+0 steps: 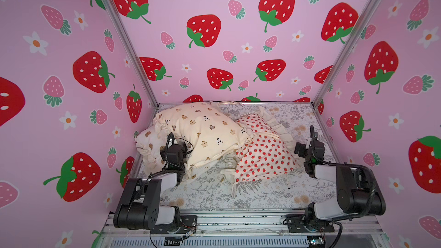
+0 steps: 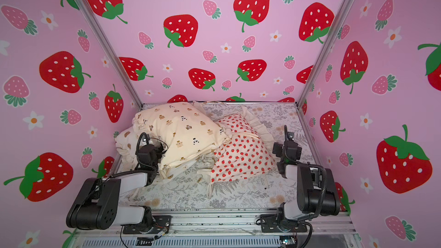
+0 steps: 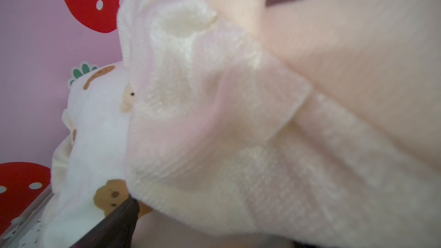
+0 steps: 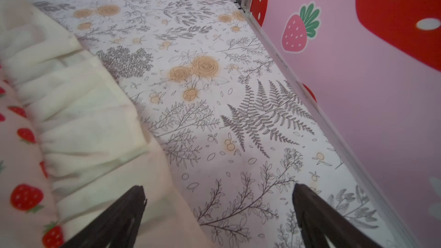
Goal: Zip up pillowcases
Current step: Reset both arms
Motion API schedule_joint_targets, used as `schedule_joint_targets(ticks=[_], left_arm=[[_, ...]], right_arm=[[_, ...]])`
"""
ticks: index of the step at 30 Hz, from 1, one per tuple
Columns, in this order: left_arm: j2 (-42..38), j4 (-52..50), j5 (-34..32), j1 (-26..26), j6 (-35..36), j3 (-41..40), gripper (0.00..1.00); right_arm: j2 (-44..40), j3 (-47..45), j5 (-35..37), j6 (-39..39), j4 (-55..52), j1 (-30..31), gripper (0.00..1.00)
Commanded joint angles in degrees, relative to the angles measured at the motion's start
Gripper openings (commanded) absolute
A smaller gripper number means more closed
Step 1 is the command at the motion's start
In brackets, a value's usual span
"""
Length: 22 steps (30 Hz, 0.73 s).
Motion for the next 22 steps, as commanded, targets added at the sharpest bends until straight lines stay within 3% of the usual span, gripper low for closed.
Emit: schedule_joint_targets(ticks=[1, 4, 7, 22], left_arm=[[3.8, 10.0, 7.2, -0.3, 3.2, -0.8, 0.99], [8.0, 12.5, 3.1, -1.0, 2.5, 0.2, 0.99], [8.2, 1.8, -0.1, -0.9, 0.5, 5.7, 0.99], [7.9, 1.8, 1.0, -0.1, 0.1, 5.4, 0.99]], right_arm=[[1.0, 4.1, -3.3, -4.0, 2.1, 0.8, 0.99], [1.6, 4.1, -1.8, -5.0, 3.4, 1.7, 1.0], [2.1, 3.9, -2.2, -5.6, 4.4, 2.1, 1.0], [1.9, 4.2, -2.4, -5.7, 3.5, 2.1, 1.0]])
